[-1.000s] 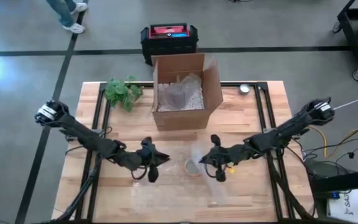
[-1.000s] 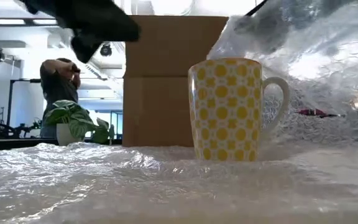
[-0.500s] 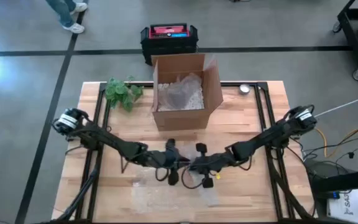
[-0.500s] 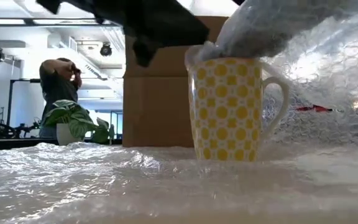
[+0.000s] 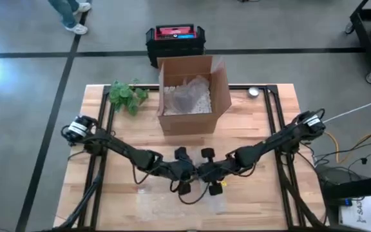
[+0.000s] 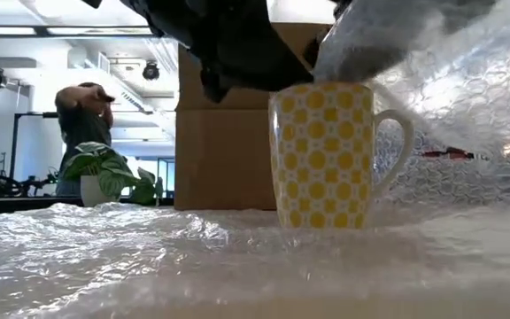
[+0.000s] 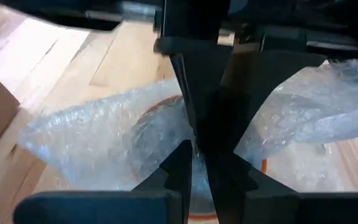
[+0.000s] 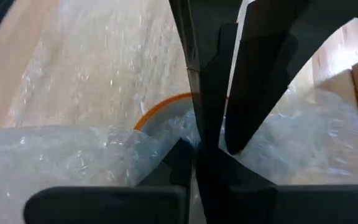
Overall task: Wrap mug
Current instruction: Wrap the yellow mug with a bubble wrap
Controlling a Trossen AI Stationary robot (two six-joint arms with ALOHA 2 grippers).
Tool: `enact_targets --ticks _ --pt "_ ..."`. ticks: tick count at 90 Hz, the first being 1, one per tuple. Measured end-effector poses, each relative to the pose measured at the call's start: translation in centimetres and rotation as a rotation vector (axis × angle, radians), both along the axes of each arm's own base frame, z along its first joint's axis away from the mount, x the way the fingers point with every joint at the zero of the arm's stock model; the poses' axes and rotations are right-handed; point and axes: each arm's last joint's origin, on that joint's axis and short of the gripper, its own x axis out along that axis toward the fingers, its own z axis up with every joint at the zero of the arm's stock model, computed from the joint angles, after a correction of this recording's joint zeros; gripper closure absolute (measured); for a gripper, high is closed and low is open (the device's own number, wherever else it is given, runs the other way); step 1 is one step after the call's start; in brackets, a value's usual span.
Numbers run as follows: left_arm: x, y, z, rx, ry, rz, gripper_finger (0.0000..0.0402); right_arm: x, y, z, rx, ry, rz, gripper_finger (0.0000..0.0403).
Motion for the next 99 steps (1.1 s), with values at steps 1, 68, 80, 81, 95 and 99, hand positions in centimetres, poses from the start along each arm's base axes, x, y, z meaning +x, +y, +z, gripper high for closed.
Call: enact_targets --ticks 1,68,80,81,95,99 --pt "0.0 0.0 0.0 0.0 0.0 0.0 0.037 0.0 0.0 0.2 -0.003 0.006 0.0 0.0403" --pt "-0.4 0.1 -1.0 -0.045 0.042 -0.007 0.0378 -1.3 -0.4 6.9 -0.018 0.061 -0.026 0.0402" --pt "-0.4 0.1 -1.0 -0.045 0.038 -0.009 0.0378 -4.2 -0.2 7.4 -0.021 0.166 -0.051 0.0403" --pt "-0.4 0.0 -1.0 -0.045 0.037 -0.009 0.0378 -4.5 -0.1 7.3 -0.024 0.177 -0.05 0.0403" --pt "-0.4 0.0 -1.0 -0.045 0.036 -0.009 0.0378 -5.7 1.9 5.1 0.057 0.198 0.023 0.0403" --pt "-0.4 0.0 -1.0 -0.044 0.036 -0.01 0.0378 -5.3 2.6 4.6 0.088 0.142 0.045 0.0403"
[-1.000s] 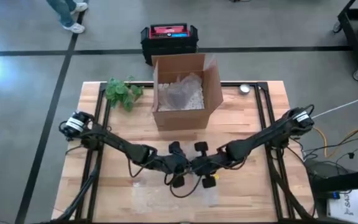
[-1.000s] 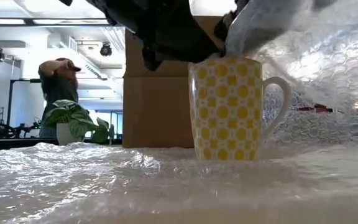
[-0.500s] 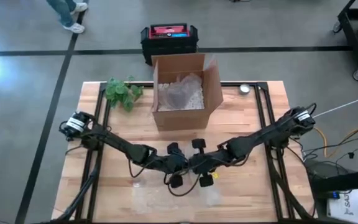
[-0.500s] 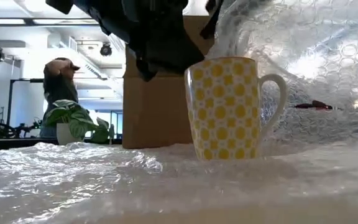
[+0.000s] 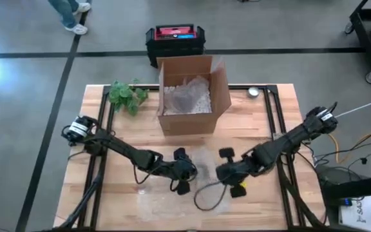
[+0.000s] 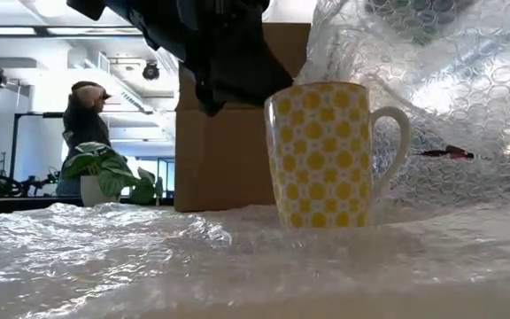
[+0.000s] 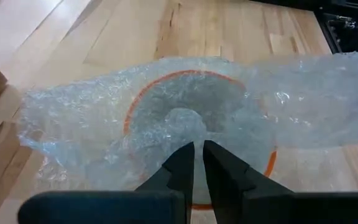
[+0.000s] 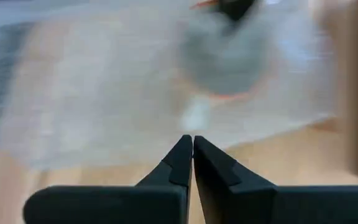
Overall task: Wrap mug
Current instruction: Wrap the yellow mug with a bubble wrap
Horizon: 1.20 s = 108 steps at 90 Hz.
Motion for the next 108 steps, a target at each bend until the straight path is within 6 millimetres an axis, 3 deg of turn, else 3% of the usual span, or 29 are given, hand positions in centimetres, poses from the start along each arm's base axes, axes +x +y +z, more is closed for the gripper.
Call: enact_targets --ticks 17,40,61,85,99,108 --pt "0.0 0.0 0.0 -0.001 -0.005 0.003 0.0378 2.6 1.2 -1.9 0.021 -0.202 0.097 0.0403" --pt "0.1 0.0 0.0 -0.001 -0.011 0.005 0.0377 5.5 -3.4 -4.7 -0.039 -0.114 -0.018 0.0403" --pt "-0.1 0.1 0.4 -0.007 -0.017 0.003 0.0377 6.3 -4.6 -6.8 -0.012 -0.018 -0.034 0.0403" --pt "-1.5 -0.1 4.0 -0.057 -0.082 -0.111 0.0377 6.2 -4.6 -6.9 -0.016 -0.011 -0.032 0.0403" --pt "-1.2 -0.9 3.9 -0.082 -0.103 -0.239 0.038 6.3 -4.7 -6.9 -0.023 -0.019 -0.02 0.0403" --pt "-0.5 -1.2 2.5 -0.073 -0.084 -0.269 0.038 6.3 -4.8 -6.8 -0.021 -0.026 -0.022 0.0403"
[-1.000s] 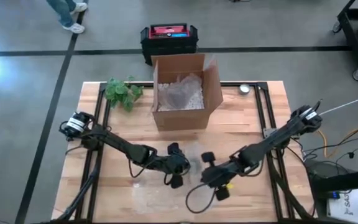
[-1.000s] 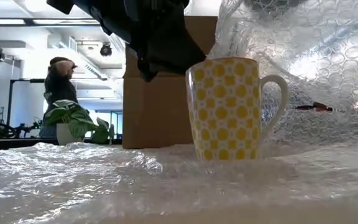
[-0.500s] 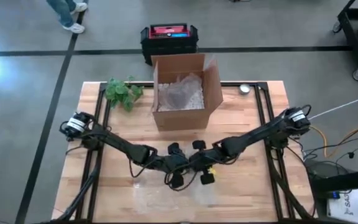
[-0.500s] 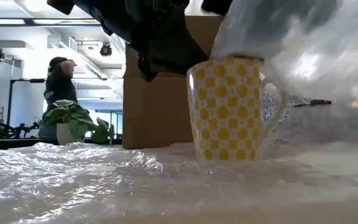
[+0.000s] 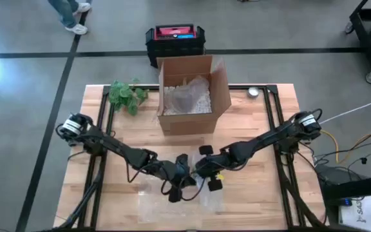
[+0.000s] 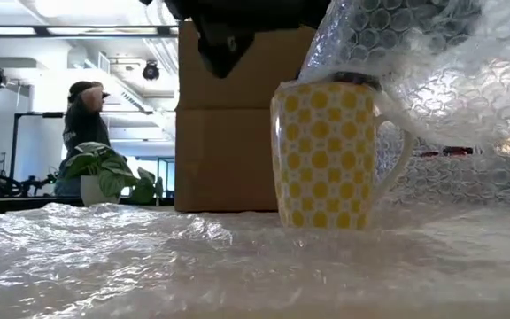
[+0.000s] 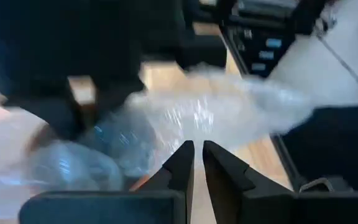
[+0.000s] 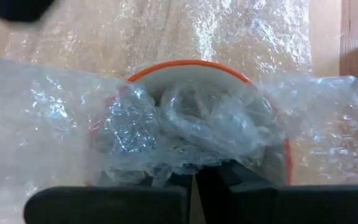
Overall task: Wrap mug
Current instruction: Wrap the yellow mug with a bubble wrap
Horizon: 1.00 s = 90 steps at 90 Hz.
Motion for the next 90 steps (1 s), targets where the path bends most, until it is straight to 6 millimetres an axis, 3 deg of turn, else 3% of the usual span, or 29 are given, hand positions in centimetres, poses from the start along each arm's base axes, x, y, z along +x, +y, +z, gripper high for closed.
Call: enact_targets --ticks 16,23,53,71,79,90 --pt "1.6 0.8 -2.3 0.051 -0.012 0.08 0.038 0.0 0.0 0.0 0.0 -0.003 -0.003 0.0403" --pt "1.6 1.2 -2.4 0.055 0.003 0.155 0.0381 0.0 0.0 0.0 0.005 -0.002 -0.016 0.0403" --pt "1.4 1.7 -1.6 0.082 -0.02 0.196 0.0381 0.0 0.0 0.0 0.008 -0.002 -0.016 0.0403" --pt "1.4 2.1 -2.6 0.105 0.038 0.277 0.0381 -0.1 -0.1 0.0 0.005 0.005 -0.017 0.0403" --pt "1.6 2.1 -3.2 0.093 0.05 0.297 0.0381 -0.4 -0.1 0.9 -0.004 0.037 -0.008 0.0403" --pt "1.7 2.1 -3.7 0.09 0.063 0.303 0.0381 -0.8 -0.3 3.8 -0.024 0.064 0.009 0.0403"
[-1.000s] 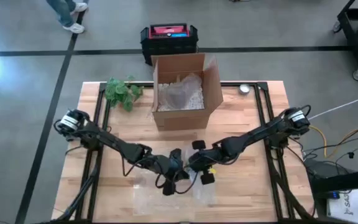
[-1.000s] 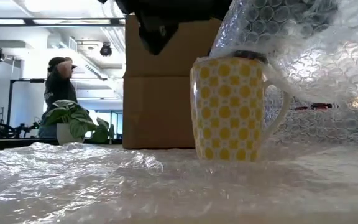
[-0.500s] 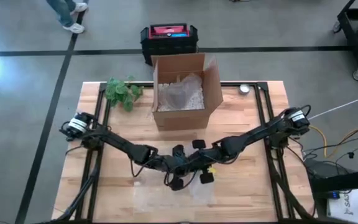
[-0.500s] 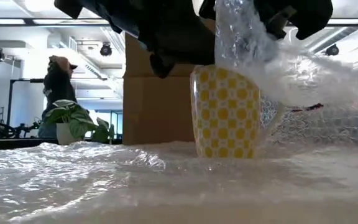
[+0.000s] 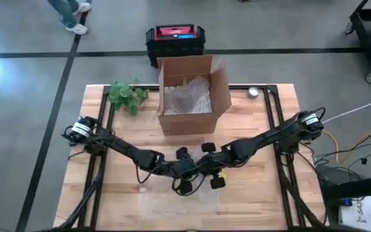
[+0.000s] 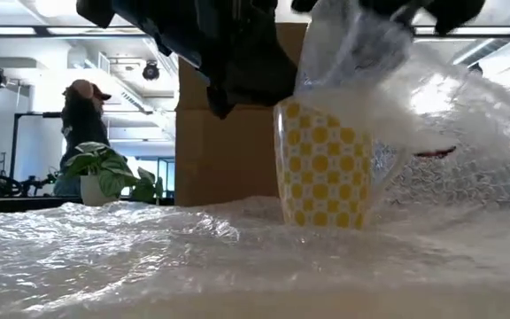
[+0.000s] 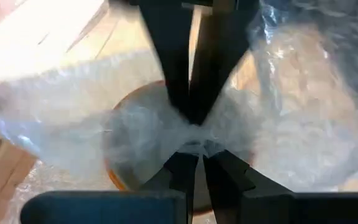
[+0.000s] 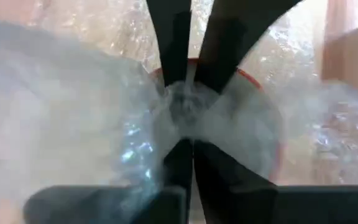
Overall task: Wrap mug
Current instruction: Wrap the yellow mug with a bubble wrap
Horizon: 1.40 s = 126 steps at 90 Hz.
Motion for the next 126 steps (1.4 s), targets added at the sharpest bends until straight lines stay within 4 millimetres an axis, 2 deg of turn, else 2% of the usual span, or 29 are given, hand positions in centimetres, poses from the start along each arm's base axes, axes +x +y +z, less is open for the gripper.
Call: enact_targets --ticks 15,28,36,49,57,67,76,87,93,107,117,126 --pt "0.0 0.0 0.0 -0.005 0.002 -0.004 0.0381 -0.7 -0.3 3.8 0.001 -0.03 0.015 0.0403" --pt "0.0 0.0 0.1 -0.007 0.0 -0.005 0.0381 -0.8 0.0 5.0 0.034 -0.121 0.027 0.0403" --pt "-0.1 0.0 0.1 -0.011 -0.003 -0.003 0.0381 -0.3 0.3 3.5 0.036 -0.121 0.028 0.0403" --pt "-0.2 0.1 0.4 -0.013 -0.008 -0.004 0.0381 0.7 0.3 -1.4 -0.007 0.024 0.013 0.0403" --pt "-0.2 0.1 0.6 -0.015 -0.015 -0.005 0.0381 1.4 0.2 -3.5 -0.026 0.066 -0.001 0.0403" --pt "-0.2 0.1 0.7 -0.01 -0.018 -0.009 0.0381 2.1 0.1 -5.0 -0.032 0.087 -0.013 0.0403" --pt "-0.2 0.1 0.7 -0.01 -0.02 -0.009 0.0381 2.3 -0.1 -5.4 -0.033 0.093 -0.015 0.0403" --pt "-0.2 0.1 0.8 -0.008 -0.021 -0.012 0.038 2.2 -0.1 -4.1 -0.034 0.08 -0.003 0.0403" --pt "-0.3 0.1 0.8 -0.007 -0.018 -0.012 0.038 1.8 -0.2 -2.6 -0.033 0.081 0.003 0.0403" --pt "-0.3 0.1 0.8 -0.008 -0.016 -0.012 0.038 0.4 -0.6 2.4 -0.022 0.018 0.011 0.0403" --pt "-0.3 0.1 0.8 -0.009 -0.019 -0.012 0.038 -0.3 -1.0 3.6 -0.061 -0.007 -0.003 0.0403" --pt "-0.3 0.1 0.8 -0.009 -0.02 -0.012 0.038 -0.3 -1.7 4.4 -0.214 -0.08 -0.078 0.0403"
